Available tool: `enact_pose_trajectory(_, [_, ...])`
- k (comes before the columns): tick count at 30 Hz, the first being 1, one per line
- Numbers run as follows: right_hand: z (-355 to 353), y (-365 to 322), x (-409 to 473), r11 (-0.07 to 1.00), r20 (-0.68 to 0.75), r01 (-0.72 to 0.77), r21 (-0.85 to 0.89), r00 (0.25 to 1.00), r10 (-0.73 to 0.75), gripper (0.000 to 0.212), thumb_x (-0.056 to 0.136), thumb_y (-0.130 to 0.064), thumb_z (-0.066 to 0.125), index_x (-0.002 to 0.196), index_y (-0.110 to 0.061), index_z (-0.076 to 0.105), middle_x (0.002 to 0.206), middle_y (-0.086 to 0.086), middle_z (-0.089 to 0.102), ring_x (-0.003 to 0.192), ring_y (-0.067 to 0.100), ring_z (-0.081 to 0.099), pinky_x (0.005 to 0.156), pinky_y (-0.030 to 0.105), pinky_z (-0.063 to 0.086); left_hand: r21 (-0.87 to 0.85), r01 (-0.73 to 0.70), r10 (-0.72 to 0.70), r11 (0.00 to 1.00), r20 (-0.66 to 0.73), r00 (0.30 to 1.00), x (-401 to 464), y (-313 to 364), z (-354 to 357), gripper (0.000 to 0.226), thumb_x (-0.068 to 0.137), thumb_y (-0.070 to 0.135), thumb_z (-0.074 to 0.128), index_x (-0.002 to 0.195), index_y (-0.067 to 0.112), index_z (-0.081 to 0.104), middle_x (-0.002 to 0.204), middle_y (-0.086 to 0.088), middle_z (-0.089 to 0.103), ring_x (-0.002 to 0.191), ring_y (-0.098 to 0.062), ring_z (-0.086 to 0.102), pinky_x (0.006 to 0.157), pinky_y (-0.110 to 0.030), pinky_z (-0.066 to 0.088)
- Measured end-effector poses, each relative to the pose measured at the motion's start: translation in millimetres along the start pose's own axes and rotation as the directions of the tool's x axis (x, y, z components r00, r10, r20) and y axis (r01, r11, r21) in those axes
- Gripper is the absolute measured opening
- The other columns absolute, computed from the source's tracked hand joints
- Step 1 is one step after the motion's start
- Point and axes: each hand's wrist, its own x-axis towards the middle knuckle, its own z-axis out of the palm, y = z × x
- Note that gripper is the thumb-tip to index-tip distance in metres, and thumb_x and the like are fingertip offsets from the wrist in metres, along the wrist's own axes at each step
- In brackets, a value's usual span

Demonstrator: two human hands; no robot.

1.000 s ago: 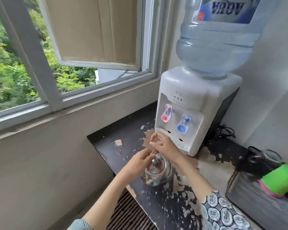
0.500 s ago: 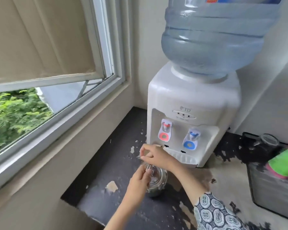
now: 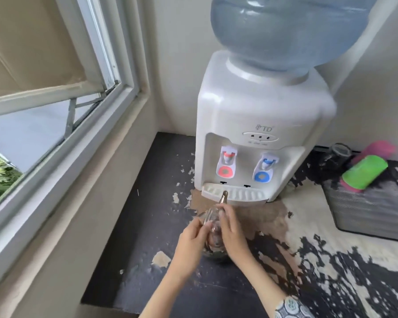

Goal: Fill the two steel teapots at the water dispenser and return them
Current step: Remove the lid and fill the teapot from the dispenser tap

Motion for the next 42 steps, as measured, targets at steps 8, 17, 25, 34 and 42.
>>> enact_pose_trajectory(8, [10.6, 18.3, -12.5, 0.892, -0.019, 0.182, -0.413, 0.978, -0.208, 0.072, 0.082, -0.056, 0.047, 0.143, -0.027, 0.022, 0.144, -0.018, 0.028, 0.131, -0.004, 0.027, 0.108, 0.017, 0.022, 0.266, -0.018, 0.053, 0.964, -0.129, 0.99, 14.4, -30.1, -21.2, 0.017, 0.096, 0.024, 0.044, 0.096, 0.03, 0.06, 0.094, 0.02, 0.055, 0.099, -0.006, 0.044, 0.088, -0.024, 0.029])
enact_pose_trajectory(17, [13.8, 21.1, -14.6, 0.943, -0.158, 0.128, -0.307, 0.97, -0.183, 0.069, 0.071, -0.044, 0.068, 0.123, -0.015, 0.033, 0.116, -0.001, 0.045, 0.104, 0.015, 0.054, 0.089, 0.026, 0.049, 0.327, -0.056, 0.058, 0.943, 0.003, 0.998, 30.2, -39.1, -19.6, 0.043, 0.09, 0.007, 0.036, 0.124, 0.033, 0.042, 0.123, 0.01, 0.045, 0.119, -0.011, 0.034, 0.096, -0.022, 0.018])
enact_pose_trajectory(25, [6.5, 21.6, -3.7, 0.769, -0.084, 0.212, -0.603, 0.942, -0.326, 0.018, 0.069, -0.019, 0.073, 0.07, -0.009, 0.058, 0.086, 0.007, 0.053, 0.076, 0.02, 0.051, 0.059, 0.021, 0.047, 0.403, -0.279, 0.218, 0.872, 0.191, 0.957, 41.8, -38.3, -0.9, 0.038, 0.1, 0.025, 0.031, 0.124, 0.054, 0.034, 0.133, 0.017, 0.039, 0.128, 0.008, 0.03, 0.109, -0.021, 0.021])
enact_pose_trajectory(34, [6.2, 20.1, -2.3, 0.903, -0.132, 0.157, -0.401, 0.965, -0.227, 0.034, 0.082, -0.036, 0.051, 0.066, -0.006, 0.055, 0.08, 0.005, 0.054, 0.081, 0.018, 0.041, 0.073, 0.017, 0.034, 0.294, -0.236, 0.184, 0.926, 0.195, 0.963, 46.1, -46.1, -8.2, 0.061, 0.097, 0.003, 0.029, 0.122, 0.057, 0.04, 0.129, 0.023, 0.042, 0.126, 0.003, 0.038, 0.109, -0.015, 0.026])
enact_pose_trajectory(42, [-2.1, 17.1, -1.0, 0.999, -0.204, -0.022, -0.038, 0.979, 0.014, 0.049, 0.088, -0.044, 0.045, 0.067, -0.001, 0.058, 0.079, 0.008, 0.057, 0.075, 0.018, 0.051, 0.074, 0.019, 0.044, 0.308, -0.193, 0.138, 0.932, 0.19, 0.972, 48.3, -49.0, -7.5, 0.068, 0.094, 0.0, 0.03, 0.121, 0.062, 0.039, 0.129, 0.027, 0.038, 0.127, 0.007, 0.035, 0.103, -0.003, 0.021])
